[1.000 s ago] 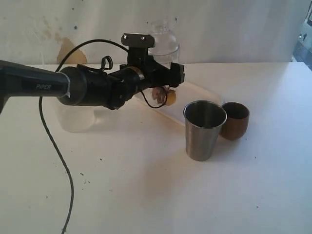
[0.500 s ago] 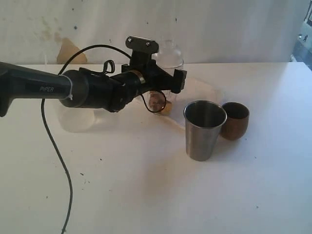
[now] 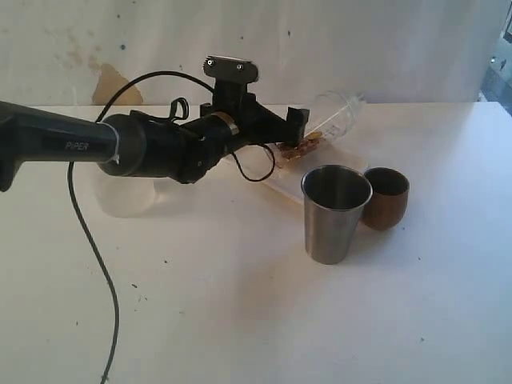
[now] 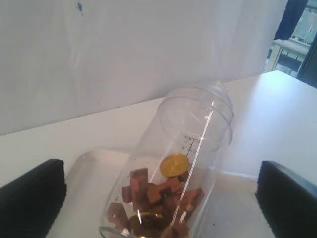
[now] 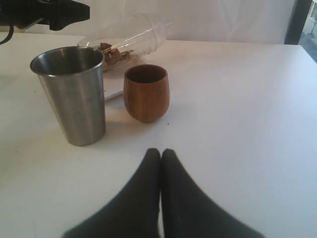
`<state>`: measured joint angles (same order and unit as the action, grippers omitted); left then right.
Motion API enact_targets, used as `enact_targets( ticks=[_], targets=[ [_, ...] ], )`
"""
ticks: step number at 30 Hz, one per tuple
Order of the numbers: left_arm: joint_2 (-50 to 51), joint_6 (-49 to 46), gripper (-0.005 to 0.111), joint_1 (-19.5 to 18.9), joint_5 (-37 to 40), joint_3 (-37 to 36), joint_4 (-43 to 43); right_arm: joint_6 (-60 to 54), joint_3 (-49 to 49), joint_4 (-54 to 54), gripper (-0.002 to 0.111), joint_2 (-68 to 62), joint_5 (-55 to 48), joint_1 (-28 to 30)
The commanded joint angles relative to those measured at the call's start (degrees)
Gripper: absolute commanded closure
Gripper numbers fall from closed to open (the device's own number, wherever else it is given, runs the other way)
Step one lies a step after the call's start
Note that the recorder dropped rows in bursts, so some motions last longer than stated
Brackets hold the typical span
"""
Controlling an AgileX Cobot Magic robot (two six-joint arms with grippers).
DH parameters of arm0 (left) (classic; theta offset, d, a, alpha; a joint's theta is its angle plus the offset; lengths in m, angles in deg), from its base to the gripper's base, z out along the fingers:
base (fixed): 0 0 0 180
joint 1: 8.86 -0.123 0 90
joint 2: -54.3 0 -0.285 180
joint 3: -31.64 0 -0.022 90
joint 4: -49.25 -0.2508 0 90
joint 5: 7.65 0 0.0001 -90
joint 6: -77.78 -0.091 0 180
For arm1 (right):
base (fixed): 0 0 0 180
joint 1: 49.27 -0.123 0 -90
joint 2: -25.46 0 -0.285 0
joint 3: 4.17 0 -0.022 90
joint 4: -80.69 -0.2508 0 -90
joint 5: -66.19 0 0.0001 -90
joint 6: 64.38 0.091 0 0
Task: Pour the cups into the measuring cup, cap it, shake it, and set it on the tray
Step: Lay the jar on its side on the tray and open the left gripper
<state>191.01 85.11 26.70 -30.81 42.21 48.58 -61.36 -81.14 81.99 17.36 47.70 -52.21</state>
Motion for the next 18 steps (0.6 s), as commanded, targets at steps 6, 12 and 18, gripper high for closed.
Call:
enact_targets(
  ticks=[6, 12, 18],
  targets=[
    [1.53, 2.47, 0.002, 0.54, 2.21, 6.05, -5.5, 0.14, -0.25, 0.04, 0.108, 0.31, 0.5, 0.11],
    [0.3, 4.33, 0.039, 0.64, 17.68, 10.39, -7.13, -0.24, -0.25, 0.04, 0.108, 0.31, 0.5, 0.11],
    [-8.79, 4.44, 0.106, 0.64, 27.58, 9.71, -7.13, -0.24, -0.25, 0.04, 0.108, 0.31, 0.5, 0.11]
  ],
)
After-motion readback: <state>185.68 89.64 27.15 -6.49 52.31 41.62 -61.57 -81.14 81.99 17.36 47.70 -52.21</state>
